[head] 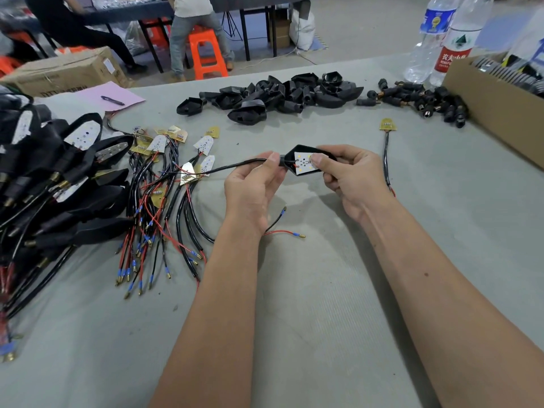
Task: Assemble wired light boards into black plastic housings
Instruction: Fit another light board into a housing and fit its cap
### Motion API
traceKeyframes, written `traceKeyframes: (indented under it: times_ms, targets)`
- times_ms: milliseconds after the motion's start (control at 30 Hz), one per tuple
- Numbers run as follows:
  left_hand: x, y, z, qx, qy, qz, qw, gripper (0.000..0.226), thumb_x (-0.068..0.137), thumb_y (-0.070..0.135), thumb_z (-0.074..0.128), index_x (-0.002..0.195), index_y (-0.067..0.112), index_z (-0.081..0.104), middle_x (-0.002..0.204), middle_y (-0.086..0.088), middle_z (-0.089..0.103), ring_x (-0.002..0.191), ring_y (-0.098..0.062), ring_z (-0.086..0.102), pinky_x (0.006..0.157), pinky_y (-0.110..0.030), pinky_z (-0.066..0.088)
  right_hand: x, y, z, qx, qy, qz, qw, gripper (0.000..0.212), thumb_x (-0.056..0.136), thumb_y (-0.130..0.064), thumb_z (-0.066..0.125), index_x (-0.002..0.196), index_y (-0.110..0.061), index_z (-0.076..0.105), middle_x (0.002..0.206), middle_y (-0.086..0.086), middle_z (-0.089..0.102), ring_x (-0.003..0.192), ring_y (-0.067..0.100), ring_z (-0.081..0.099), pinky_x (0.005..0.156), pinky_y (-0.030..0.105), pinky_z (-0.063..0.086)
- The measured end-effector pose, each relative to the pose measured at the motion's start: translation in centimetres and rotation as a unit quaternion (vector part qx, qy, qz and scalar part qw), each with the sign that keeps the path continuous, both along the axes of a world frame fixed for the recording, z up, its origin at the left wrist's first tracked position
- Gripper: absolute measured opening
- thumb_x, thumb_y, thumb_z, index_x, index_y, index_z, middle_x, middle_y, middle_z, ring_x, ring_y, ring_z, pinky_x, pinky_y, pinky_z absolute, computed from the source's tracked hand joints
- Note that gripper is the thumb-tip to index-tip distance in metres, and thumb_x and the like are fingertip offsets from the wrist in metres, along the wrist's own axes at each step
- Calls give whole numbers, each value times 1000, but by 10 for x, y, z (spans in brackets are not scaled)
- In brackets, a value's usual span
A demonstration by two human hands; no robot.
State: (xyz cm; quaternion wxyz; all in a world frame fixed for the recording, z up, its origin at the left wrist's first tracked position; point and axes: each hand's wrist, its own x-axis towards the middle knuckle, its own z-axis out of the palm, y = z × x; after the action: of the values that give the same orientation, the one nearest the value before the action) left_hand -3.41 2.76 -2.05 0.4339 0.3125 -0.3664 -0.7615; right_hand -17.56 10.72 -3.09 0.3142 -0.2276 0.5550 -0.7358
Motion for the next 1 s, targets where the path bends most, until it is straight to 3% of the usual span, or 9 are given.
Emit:
traceKeyframes:
  times_ms: [167,300,467,567,633,733,833,933,1000]
  targets:
    - [-3,2,-2,-12,-17,9,1000,3,92,-2,71,93,1,72,77,-5,75,84,-20,73,87,-29,61,3,-2,-1,-13,-16,-5,1000,9,87,-2,79,92,-8,75,69,2,66,51,8,48,48,17,40]
    - [-5,4,-3,-6,-10,23,1000,4,90,-5,72,91,-1,71,78,-7,74,81,-20,73,87,-30,62,8,-5,-1,-9,-13,22,1000,6,97,-10,69,98,-4,72,77,4,75,58,15,66,53,20,52]
    - [-11,8,-2,3,3,12,1000,6,91,-6,69,90,-1,70,81,-9,72,85,-23,72,87,-29,62,10,-8,-2,-12,-3,-36,999,12,99,-15,68,96,-5,73,79,6,77,54,19,67,58,23,58]
    - [-12,7,0,23,10,-2,1000,5,95,-2,66,98,-4,69,90,-14,73,94,-27,71,95,-33,59,8,-6,-1,2,10,-44,999,11,100,-15,67,95,-7,73,75,5,76,54,17,66,55,22,55]
    - [-9,2,4,73,35,12,997,17,102,11,59,102,-4,68,100,-18,73,102,-32,71,96,-34,59,2,-4,1,12,16,-52,998,11,100,-13,67,92,-7,71,70,3,74,52,16,65,51,21,51]
    - [6,-16,7,135,103,74,983,40,110,30,42,91,2,64,96,-15,73,94,-32,71,89,-33,59,-14,5,6,45,19,-73,996,13,99,-12,68,87,-7,69,67,2,72,48,13,61,45,19,46]
    - [23,-38,7,124,111,136,977,43,113,34,33,93,8,60,88,-8,69,77,-24,70,72,-29,59,-31,18,10,130,48,-49,989,12,95,-8,70,84,-4,69,75,13,70,44,12,58,40,19,43]
    - [26,-50,4,83,40,143,985,42,114,29,29,98,9,62,74,1,57,48,-7,52,43,-17,41,-42,31,13,216,114,35,969,16,90,-8,76,91,8,74,71,15,69,42,10,54,39,18,41]
    - [19,-54,3,21,-64,106,992,36,112,21,31,104,7,63,68,4,47,38,-3,30,36,-16,23,-43,38,20,281,180,118,935,19,86,-13,81,90,5,77,72,15,70,43,11,52,40,18,40]
